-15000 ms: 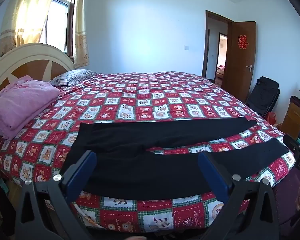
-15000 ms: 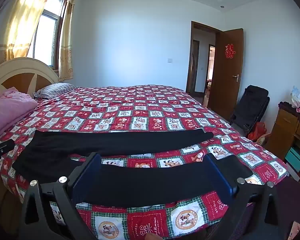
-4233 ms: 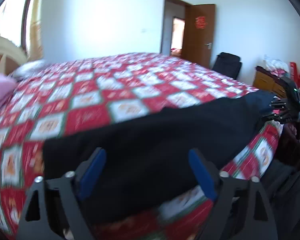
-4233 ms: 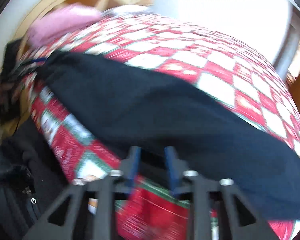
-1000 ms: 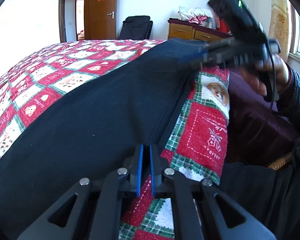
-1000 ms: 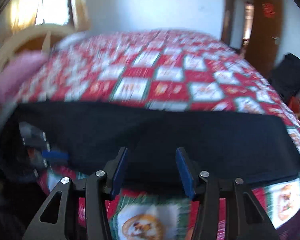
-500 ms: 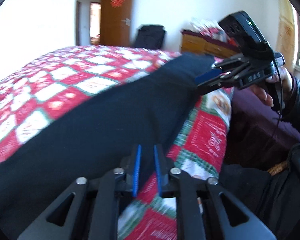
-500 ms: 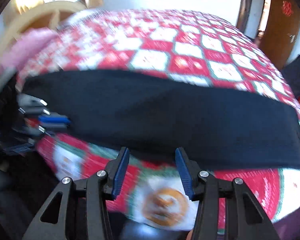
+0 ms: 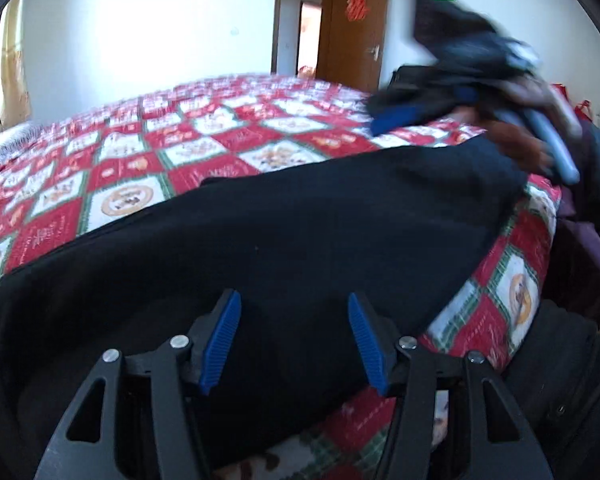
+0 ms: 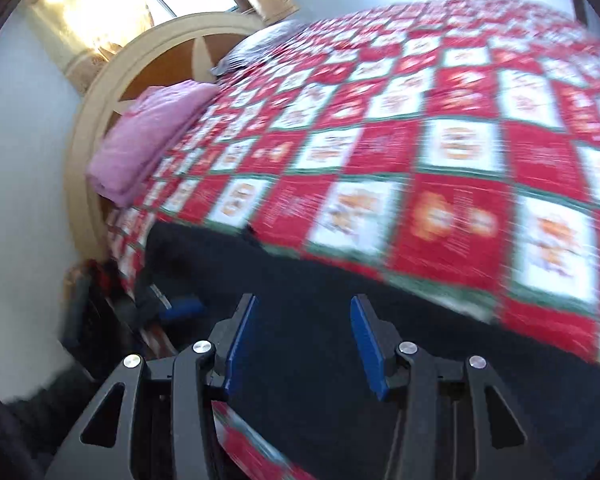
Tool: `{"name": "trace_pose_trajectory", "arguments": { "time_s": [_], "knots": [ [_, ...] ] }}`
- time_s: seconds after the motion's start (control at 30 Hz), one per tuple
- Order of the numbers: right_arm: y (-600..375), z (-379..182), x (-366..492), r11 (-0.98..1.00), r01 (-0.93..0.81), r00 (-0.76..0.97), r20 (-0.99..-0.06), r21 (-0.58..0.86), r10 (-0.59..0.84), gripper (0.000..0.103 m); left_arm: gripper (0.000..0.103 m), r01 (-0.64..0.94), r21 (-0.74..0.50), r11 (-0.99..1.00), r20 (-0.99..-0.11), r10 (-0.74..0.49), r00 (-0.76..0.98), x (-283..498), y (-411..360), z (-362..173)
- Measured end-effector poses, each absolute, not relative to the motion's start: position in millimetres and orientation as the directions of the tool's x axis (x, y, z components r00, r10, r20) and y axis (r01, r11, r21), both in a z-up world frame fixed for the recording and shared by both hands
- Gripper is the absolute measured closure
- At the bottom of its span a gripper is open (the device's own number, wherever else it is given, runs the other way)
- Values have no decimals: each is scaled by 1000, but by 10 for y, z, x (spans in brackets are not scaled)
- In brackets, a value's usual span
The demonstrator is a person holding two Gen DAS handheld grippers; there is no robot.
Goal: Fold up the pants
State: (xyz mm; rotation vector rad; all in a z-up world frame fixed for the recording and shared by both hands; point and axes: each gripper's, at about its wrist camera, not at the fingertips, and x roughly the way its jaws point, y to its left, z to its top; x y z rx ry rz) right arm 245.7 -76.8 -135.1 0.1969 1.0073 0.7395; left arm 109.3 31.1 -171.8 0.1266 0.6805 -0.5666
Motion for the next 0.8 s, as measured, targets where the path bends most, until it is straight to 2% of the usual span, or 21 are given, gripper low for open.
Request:
{"name": "trace_pose_trajectory", "arguments": {
  "time_s": [0.17,0.27,0.4,0.43,0.5,0.53,0.73,0.8],
  "knots": [
    [-206,-1587,2886,697,-403,213,-680,593,702,53,30,539,-41,841,-621,-444,646,1071,236,-1759],
    [24,-1697,3041,680,-365,157,-678,635,718,53,30,546,-4,838,-613,-433,661,1021,218,-1759],
    [188,-1875,3160,661,-310,90,-672,683,736,53,30,553,-59,831,-597,-473,648,1036,312,-1762],
    [207,-1913,3177,657,-293,85,-665,695,742,57,30,557,-65,828,-594,-481,645,1041,331,-1763],
    [207,-1943,3195,644,-272,81,-650,715,756,91,29,562,-73,824,-589,-490,642,1054,354,-1770],
    [217,-1923,3179,633,-274,88,-636,724,766,98,29,561,-76,824,-587,-492,643,1054,350,-1771],
    [292,-1543,2919,643,-412,211,-619,646,757,99,28,560,-77,825,-570,-497,654,1017,363,-1776],
    [283,-1532,2938,689,-425,272,-643,587,716,99,27,553,-89,829,-566,-499,657,1007,387,-1762]
  ]
}}
